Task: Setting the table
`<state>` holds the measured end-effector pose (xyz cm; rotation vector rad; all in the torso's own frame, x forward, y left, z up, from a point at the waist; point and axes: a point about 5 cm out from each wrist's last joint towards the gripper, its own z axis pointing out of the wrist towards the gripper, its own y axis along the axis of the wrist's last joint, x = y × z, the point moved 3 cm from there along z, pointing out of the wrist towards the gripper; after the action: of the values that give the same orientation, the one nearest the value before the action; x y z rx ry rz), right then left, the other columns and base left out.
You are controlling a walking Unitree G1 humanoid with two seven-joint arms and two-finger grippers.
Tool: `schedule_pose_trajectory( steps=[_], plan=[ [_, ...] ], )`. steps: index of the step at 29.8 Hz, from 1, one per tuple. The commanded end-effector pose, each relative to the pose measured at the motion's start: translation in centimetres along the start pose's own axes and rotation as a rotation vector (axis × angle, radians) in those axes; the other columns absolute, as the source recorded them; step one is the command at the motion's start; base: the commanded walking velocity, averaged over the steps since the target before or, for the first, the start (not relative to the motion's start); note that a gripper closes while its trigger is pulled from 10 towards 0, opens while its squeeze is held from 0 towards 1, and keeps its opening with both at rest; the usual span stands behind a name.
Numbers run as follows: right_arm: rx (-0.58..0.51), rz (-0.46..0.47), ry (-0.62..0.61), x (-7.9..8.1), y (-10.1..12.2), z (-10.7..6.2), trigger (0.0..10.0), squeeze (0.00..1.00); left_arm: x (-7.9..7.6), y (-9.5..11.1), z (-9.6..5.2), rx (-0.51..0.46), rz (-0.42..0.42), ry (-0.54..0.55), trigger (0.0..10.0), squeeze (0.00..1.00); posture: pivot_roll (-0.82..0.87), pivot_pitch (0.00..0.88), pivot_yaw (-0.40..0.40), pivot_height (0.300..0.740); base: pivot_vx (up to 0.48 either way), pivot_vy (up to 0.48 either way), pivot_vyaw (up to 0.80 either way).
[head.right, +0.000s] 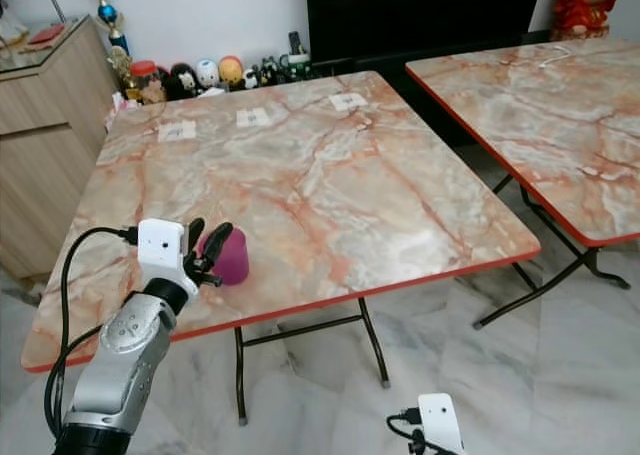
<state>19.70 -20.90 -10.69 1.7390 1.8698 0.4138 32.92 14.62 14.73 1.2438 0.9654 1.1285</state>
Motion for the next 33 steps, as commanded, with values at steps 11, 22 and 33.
schedule_pose_trajectory(
  steps=[11, 22, 33],
  plan=[
    [0.001, -0.023, 0.01, 0.2, 0.0, 0.0, 10.0, 0.0, -0.2, 1.7, 0.1, -0.072, -0.003, -0.029, 10.0, 0.0, -0.03, 0.0, 0.04, 0.74, 0.1, 0.0, 0.0],
    [0.001, -0.031, 0.011, 0.2, 0.1, 0.0, 10.0, 0.0, -1.3, 2.0, 0.2, -0.041, 0.01, -0.104, 10.0, 0.0, -0.03, 0.0, 0.039, 0.74, 0.0, 0.0, 0.0],
    [0.0, -0.042, 0.014, 0.3, 0.2, 0.1, 10.0, 0.0, -1.7, 0.8, 0.4, 0.112, 0.052, -0.147, 10.0, 0.0, -0.02, 0.0, 0.043, 0.74, 0.0, 0.0, 0.0]
  ],
)
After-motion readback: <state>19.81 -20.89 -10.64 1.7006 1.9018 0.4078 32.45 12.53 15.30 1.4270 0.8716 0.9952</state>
